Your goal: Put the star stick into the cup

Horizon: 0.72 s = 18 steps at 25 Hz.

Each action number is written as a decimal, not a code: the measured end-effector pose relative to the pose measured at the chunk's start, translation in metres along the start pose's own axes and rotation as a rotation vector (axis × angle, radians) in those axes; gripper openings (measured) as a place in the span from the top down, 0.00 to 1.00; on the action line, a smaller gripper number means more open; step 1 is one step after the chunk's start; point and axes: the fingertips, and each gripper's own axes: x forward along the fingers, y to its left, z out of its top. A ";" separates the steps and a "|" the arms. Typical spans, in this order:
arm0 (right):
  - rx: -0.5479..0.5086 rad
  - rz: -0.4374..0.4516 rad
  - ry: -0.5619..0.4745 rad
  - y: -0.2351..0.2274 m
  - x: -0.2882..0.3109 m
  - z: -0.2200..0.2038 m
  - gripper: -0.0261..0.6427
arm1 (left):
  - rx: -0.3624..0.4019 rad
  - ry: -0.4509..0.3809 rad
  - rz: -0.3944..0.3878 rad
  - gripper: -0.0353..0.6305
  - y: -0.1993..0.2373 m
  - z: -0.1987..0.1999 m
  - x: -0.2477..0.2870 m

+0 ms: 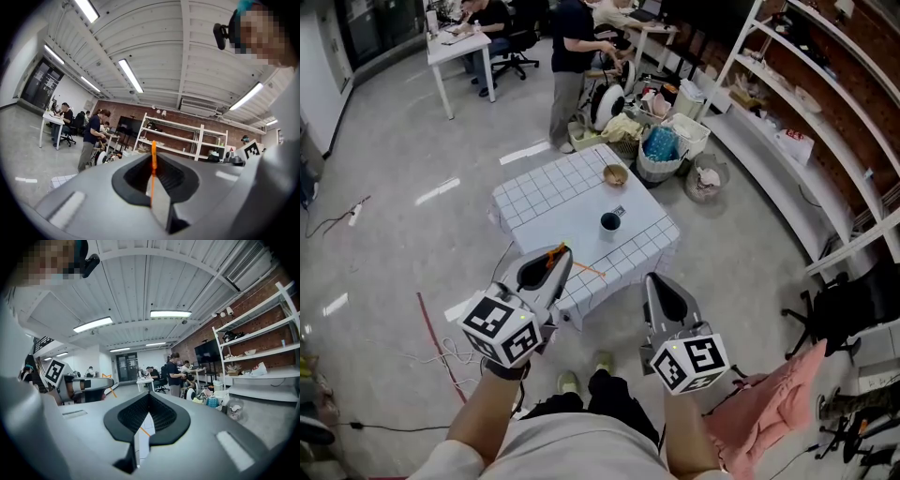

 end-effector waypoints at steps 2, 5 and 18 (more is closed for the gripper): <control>0.004 -0.004 0.001 -0.006 0.009 -0.001 0.94 | -0.001 0.006 0.000 0.91 0.007 -0.002 0.010; 0.014 -0.002 0.000 -0.018 0.023 -0.004 0.94 | 0.006 0.018 0.003 0.91 0.016 -0.005 0.026; 0.072 0.042 0.041 -0.100 0.114 -0.017 0.94 | 0.008 0.088 0.053 0.91 0.068 -0.038 0.137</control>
